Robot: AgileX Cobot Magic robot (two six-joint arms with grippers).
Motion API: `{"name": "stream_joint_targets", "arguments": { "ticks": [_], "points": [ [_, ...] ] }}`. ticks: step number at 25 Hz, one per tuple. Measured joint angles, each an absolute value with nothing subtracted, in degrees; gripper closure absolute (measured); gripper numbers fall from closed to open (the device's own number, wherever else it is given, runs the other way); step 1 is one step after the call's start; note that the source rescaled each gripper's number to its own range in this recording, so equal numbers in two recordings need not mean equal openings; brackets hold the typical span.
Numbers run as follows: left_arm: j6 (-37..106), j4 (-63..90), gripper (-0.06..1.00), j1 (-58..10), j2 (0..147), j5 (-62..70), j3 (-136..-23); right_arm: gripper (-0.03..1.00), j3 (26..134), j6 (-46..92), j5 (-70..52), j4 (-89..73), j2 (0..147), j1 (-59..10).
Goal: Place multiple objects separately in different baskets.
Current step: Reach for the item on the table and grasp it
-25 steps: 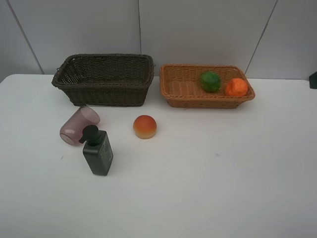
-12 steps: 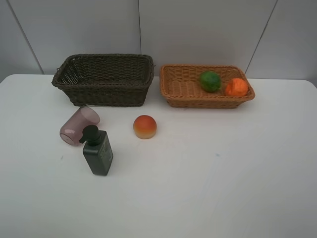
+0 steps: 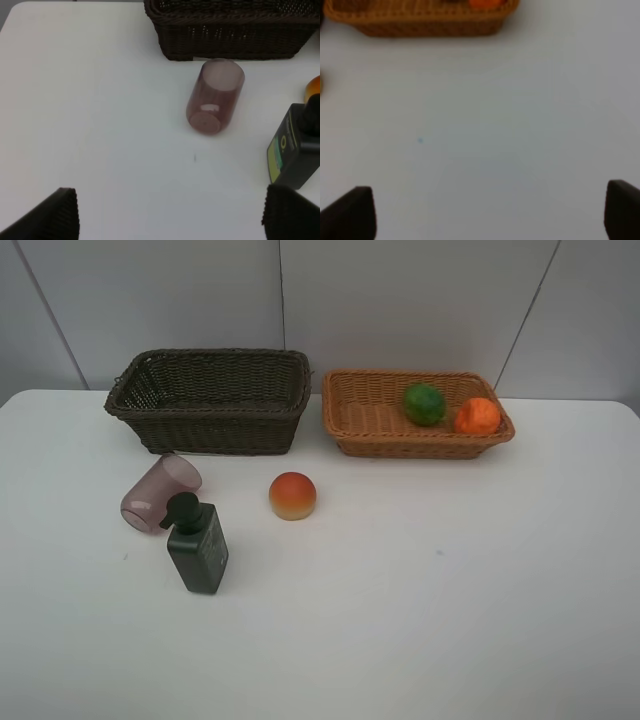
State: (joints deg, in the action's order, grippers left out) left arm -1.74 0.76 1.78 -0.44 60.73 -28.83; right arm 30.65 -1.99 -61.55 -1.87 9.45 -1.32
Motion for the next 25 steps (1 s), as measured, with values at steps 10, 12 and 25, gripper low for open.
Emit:
{"name": "stream_joint_targets", "arguments": {
  "ticks": [10, 12, 25],
  "points": [
    [-1.7, 0.8, 0.03, 1.8, -0.4, 60.7, -28.8, -0.03, 30.1, -2.1, -60.8, -2.3, 8.0, -1.3],
    [-1.7, 0.8, 0.03, 1.8, -0.4, 60.7, -28.8, -0.03, 30.1, -2.1, -60.8, -2.3, 7.9, -1.3],
    [-1.7, 0.6, 0.03, 1.8, -0.4, 60.7, -28.8, -0.03, 29.9, -2.1, -60.8, -2.3, -0.2, -1.4]
  ]
}}
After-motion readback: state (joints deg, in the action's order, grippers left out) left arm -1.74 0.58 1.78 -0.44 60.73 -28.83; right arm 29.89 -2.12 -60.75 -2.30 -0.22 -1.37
